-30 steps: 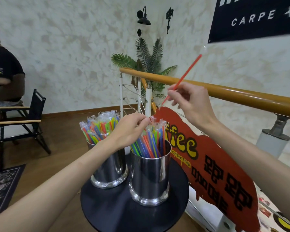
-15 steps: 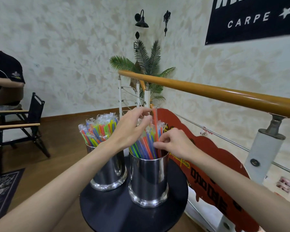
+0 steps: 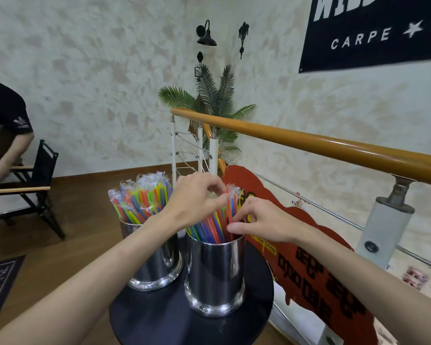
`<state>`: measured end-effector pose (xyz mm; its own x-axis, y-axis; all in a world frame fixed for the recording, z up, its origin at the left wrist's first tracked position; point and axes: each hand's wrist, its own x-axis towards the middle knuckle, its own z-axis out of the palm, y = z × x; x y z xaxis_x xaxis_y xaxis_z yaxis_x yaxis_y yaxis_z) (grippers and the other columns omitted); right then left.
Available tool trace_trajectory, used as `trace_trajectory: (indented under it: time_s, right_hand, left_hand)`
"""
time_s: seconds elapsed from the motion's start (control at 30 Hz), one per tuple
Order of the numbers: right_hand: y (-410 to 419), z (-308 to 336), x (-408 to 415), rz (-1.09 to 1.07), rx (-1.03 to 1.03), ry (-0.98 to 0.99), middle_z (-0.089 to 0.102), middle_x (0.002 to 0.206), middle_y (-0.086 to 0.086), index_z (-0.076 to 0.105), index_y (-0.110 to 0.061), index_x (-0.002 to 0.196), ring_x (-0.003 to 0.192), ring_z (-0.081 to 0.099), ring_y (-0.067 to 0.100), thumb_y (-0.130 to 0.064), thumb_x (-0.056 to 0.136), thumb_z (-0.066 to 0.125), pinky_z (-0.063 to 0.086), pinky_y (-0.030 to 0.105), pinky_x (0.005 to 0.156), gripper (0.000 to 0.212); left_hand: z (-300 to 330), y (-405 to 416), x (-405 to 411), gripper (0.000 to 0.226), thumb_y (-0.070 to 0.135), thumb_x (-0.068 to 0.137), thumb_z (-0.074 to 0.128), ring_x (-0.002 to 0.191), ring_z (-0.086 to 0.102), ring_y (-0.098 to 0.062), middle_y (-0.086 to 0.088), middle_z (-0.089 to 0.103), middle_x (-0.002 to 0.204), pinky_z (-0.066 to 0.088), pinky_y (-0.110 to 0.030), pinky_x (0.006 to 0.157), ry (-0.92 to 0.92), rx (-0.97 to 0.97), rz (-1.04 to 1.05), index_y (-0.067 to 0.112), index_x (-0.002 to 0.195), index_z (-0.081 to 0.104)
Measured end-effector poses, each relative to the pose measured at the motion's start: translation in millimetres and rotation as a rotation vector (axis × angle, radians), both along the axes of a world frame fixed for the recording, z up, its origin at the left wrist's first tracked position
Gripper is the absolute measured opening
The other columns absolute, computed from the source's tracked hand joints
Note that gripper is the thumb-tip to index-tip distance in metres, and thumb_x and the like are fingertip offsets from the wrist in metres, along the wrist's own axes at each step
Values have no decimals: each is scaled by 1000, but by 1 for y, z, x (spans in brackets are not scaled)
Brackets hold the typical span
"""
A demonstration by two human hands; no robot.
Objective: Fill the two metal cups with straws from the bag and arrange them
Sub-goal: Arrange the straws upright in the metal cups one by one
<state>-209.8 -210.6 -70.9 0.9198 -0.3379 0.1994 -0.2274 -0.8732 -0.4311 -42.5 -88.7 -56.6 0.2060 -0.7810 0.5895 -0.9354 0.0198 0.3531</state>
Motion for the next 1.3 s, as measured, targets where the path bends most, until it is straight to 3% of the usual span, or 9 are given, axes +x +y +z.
trace_trajectory:
  time_s: [0.1,0.2,0.4,0.63,0.83,1.0,1.1,1.2,1.3]
  right_hand:
    - [-10,3,-7,73,-5,156,55,130,-7,78,-24,109,99,48,-15,-47,83,80,39,16,92,35]
    - [-11,2,-8,52,-88,190,52,140,-7,78,-24,109,124,47,3,-44,82,81,40,29,106,33]
    - [-3,-5,-10,54,-142,58,64,101,-8,79,-19,93,93,58,4,-50,78,82,44,18,81,35]
    - [17,-12,-6,3,-243,-30,65,79,-10,75,-22,86,73,57,1,-64,74,79,42,16,63,43]
    - [10,5,-21,100,209,-128,74,84,1,79,-15,85,75,67,7,-30,78,88,54,25,71,19]
    - [-34,17,-47,-51,365,19,71,76,6,70,-1,80,72,64,14,-28,82,84,54,28,69,31]
    - [-49,8,-43,-114,296,85,72,102,3,65,-12,99,89,71,23,-21,76,90,59,37,80,36]
    - [-50,-4,-30,-39,481,75,56,140,-2,48,-29,135,124,60,16,-20,68,94,52,37,104,82]
    - [-43,-7,-18,129,662,24,61,140,-1,42,-25,145,130,58,17,-9,71,90,45,37,111,90]
  left_hand:
    - [4,5,0,12,46,87,67,108,46,-7,16,53,109,28,-40,104,-137,208,51,34,87,69]
    - [2,9,0,16,51,88,64,118,45,-9,16,51,117,22,-38,108,-174,165,72,38,97,68]
    - [-5,32,-2,64,72,81,38,119,45,-11,11,49,129,32,-38,105,-181,69,122,35,129,57]
    - [-26,41,-9,77,68,86,59,151,14,-22,-2,13,162,29,-49,118,-81,239,140,35,151,33]
    - [-38,34,0,100,69,77,70,154,5,-21,5,-2,164,24,-45,122,85,323,2,39,156,16]
    - [-36,33,10,95,60,80,74,152,9,-21,12,-1,162,28,-46,121,139,363,-85,42,155,19]
    - [-31,31,19,95,51,82,78,152,10,-15,15,-4,164,26,-39,122,150,408,-179,43,156,19]
    - [-24,26,22,94,35,84,81,146,8,1,21,-7,165,19,-24,116,190,481,-280,47,155,20]
    - [-24,19,22,96,27,83,81,150,1,0,20,-6,166,18,-32,122,233,492,-330,53,153,21]
